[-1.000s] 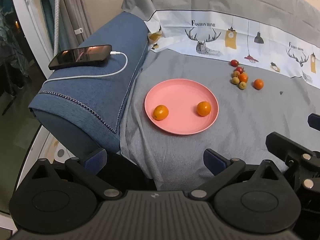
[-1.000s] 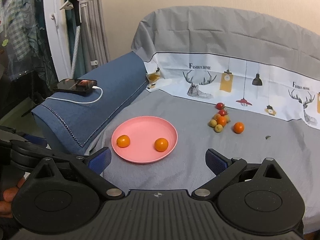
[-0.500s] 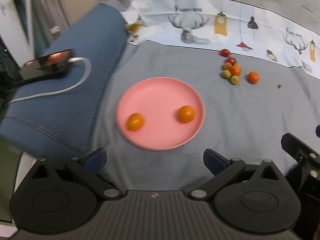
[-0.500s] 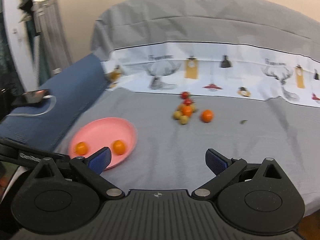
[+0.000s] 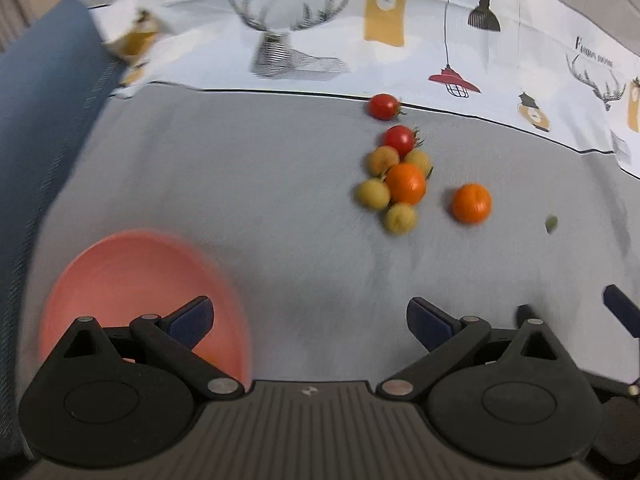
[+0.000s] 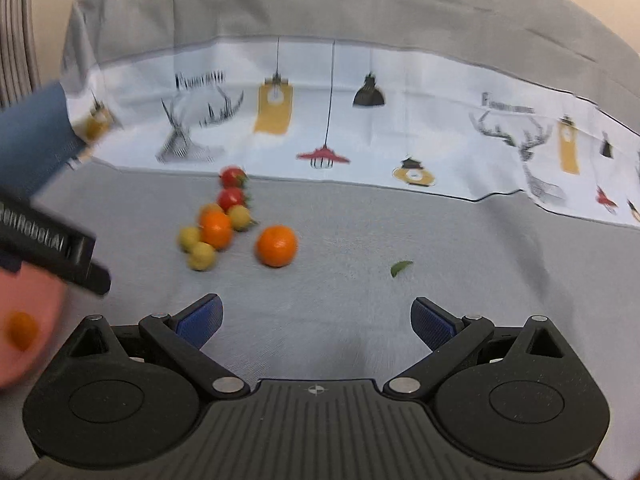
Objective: Organize fruits
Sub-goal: 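Grasp a yellow fruit with the left tool while the right tool grasps an orange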
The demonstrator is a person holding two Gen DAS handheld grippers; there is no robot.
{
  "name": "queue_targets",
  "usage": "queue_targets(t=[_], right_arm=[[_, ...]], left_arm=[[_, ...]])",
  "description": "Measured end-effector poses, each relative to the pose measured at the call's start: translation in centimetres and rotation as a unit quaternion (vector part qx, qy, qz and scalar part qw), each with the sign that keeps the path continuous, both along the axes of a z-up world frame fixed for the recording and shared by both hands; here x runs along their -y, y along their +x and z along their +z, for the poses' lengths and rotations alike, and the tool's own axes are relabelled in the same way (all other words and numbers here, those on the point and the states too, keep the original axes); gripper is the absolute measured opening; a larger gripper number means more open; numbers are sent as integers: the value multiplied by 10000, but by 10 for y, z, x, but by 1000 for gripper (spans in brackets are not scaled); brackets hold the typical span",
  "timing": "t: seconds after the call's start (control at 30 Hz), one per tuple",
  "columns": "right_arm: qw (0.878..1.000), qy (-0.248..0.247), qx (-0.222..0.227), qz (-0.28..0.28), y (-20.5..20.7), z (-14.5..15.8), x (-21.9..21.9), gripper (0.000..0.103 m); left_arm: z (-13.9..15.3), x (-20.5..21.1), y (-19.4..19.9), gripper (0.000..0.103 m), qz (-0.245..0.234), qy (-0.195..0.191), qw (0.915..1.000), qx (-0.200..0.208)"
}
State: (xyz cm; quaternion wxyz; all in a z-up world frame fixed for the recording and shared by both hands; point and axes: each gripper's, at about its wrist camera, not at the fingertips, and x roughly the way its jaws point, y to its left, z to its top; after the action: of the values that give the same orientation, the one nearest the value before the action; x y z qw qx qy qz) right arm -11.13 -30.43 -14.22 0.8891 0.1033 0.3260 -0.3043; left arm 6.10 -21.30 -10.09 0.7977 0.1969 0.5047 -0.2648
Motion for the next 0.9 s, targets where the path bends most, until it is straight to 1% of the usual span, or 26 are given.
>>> queue_targets(t=[0.07,0.2,0.3,0.33,0.37,0.4,0.43,0.47,0.7,0.9], right_arm=[[9999,-12,-69,128,16,-16,17,100],[9991,123,-176,377,48,-42,45,100],[9978,339,-112,557,66,-56,61,100],[9976,371,-129,573,71,-61,65,102],[9980,250,-57,585,74,-64,67,102],[9978,152,-9,641,76,-66,68,102],[9975,97,45,699,79,-68,71,102],[9974,104,95,702,79,-68,73,102],[9979,75,151,632,85,-69,84,102],[9980,50,160,609,85,-70,84,102]], left_arm=[[-15,23,12,103,-86,-30,9999,-56],[-44,63,31,103,-236,153,9996,58],[-61,81,42,103,-314,246,9992,-7],[-67,86,47,103,-325,304,9990,-57],[-73,89,50,103,-319,357,9988,-109],[-76,89,54,103,-301,264,9990,-175],[-77,88,58,103,-240,132,9995,-175],[-77,88,60,103,-213,117,9996,-172],[-80,87,63,103,-258,57,9996,-83],[-81,87,64,103,-251,48,9996,-71]])
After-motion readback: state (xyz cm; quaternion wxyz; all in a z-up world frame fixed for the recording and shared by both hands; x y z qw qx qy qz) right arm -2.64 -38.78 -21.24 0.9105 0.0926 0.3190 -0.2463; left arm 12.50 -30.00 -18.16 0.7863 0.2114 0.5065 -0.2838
